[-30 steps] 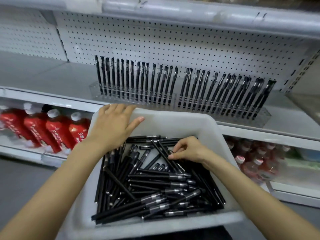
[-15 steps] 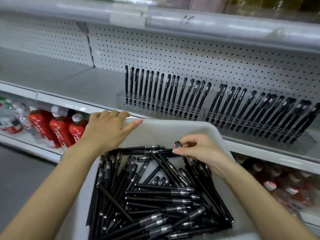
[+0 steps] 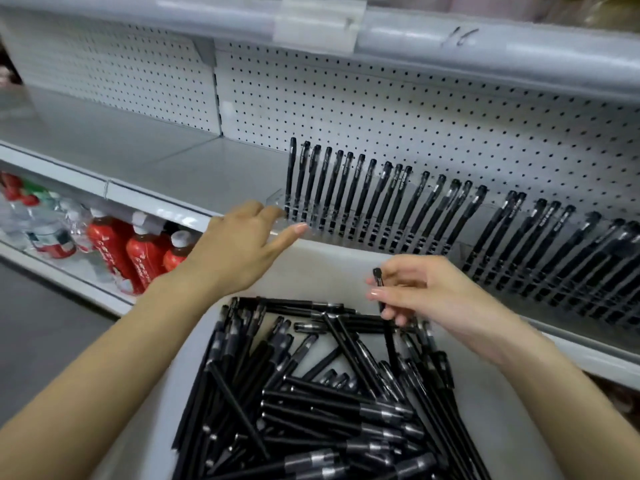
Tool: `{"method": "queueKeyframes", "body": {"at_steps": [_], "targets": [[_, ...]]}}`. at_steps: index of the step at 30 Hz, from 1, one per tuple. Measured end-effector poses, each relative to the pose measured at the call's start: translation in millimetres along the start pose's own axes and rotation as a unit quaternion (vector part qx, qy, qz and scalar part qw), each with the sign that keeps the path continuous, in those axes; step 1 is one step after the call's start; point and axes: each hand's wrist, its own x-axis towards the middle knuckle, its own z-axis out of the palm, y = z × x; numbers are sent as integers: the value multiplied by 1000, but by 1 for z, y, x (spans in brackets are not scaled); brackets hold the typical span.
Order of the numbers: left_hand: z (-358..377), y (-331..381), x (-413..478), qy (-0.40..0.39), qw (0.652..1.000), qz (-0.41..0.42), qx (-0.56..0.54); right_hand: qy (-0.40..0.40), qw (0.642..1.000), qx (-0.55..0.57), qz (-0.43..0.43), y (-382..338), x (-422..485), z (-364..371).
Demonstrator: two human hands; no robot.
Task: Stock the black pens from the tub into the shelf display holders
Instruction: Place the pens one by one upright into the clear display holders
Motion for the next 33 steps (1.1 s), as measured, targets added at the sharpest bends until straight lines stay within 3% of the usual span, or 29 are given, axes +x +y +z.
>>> {"method": "queueKeyframes", "body": {"at_steps": [3,6,11,15,21,33], "targets": [[-1,2,3,38,999,-29,9,26,996,-58,-55,-27,12,-6],[0,2,8,7,997,-74,21,94,982,-110,-122,-53,36,-10],[9,2,15,-19,993,-112,40,188,952,-59,-234,-88,76,-5],[15,-1,19,-41,991,-125,12,216,933,-39,-286,-98,108,7],[17,-22,25,-80,987,-126,-53,269,903,-52,-331,-101,145,21],[18,-33,35,-93,986,-108,-85,285,902,-162,-282,-95,188,45]]}}
